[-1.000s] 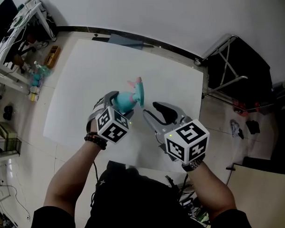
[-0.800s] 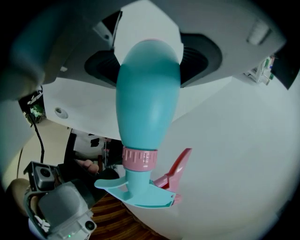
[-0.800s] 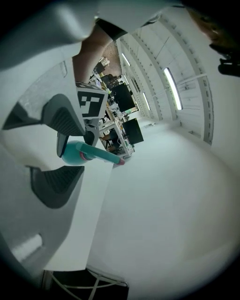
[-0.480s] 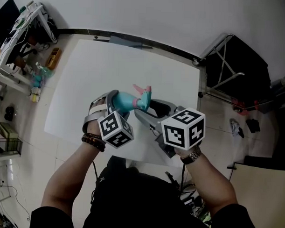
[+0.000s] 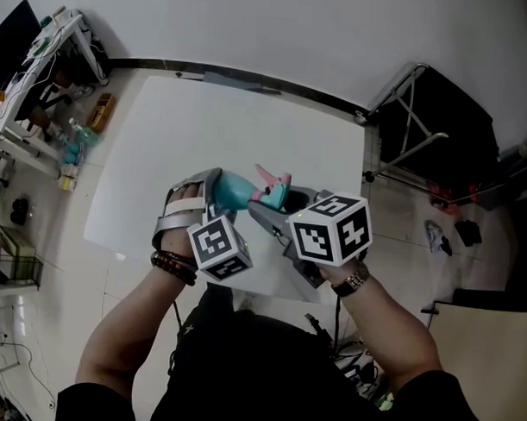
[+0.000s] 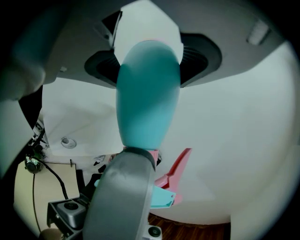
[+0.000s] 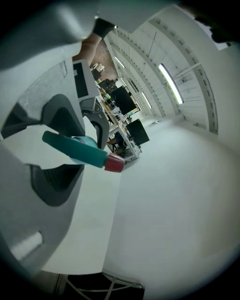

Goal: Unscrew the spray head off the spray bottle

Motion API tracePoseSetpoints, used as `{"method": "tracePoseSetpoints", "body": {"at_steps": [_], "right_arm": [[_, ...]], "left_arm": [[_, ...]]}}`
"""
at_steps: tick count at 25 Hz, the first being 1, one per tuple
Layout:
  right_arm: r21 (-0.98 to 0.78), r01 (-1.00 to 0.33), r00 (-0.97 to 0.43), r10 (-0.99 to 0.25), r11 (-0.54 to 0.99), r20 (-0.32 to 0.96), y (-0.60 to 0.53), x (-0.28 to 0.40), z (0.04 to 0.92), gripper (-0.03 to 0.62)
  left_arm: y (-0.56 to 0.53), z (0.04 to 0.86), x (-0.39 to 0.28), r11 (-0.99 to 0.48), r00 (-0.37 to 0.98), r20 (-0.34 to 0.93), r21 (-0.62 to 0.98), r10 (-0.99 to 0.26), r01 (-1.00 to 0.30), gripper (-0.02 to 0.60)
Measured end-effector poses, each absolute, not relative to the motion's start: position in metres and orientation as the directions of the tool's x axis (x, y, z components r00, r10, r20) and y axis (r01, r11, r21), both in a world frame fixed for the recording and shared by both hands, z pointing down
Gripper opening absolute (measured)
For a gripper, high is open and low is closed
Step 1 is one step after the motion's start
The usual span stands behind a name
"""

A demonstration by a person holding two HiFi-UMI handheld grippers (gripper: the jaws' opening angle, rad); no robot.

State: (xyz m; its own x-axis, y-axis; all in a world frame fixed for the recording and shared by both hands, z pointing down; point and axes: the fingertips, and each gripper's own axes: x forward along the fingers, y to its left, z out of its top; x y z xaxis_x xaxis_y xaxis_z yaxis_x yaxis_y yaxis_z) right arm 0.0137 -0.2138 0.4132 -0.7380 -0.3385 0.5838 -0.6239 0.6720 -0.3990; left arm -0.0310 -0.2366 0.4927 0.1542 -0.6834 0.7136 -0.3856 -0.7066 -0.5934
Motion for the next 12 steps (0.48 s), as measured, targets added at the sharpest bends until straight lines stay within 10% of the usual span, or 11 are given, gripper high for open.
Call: {"method": "tracePoseSetpoints", "body": {"at_steps": [12], "right_arm": [[-0.228,-0.531,-0.731,-0.305,0.816,0.61,-0.193,0.015,0.412,0.121]], "left_arm": [[-0.22,0.492,-0.026,-0.751,0.169,0.749,-0.567,-0.641,-0.337,0.4]]}}
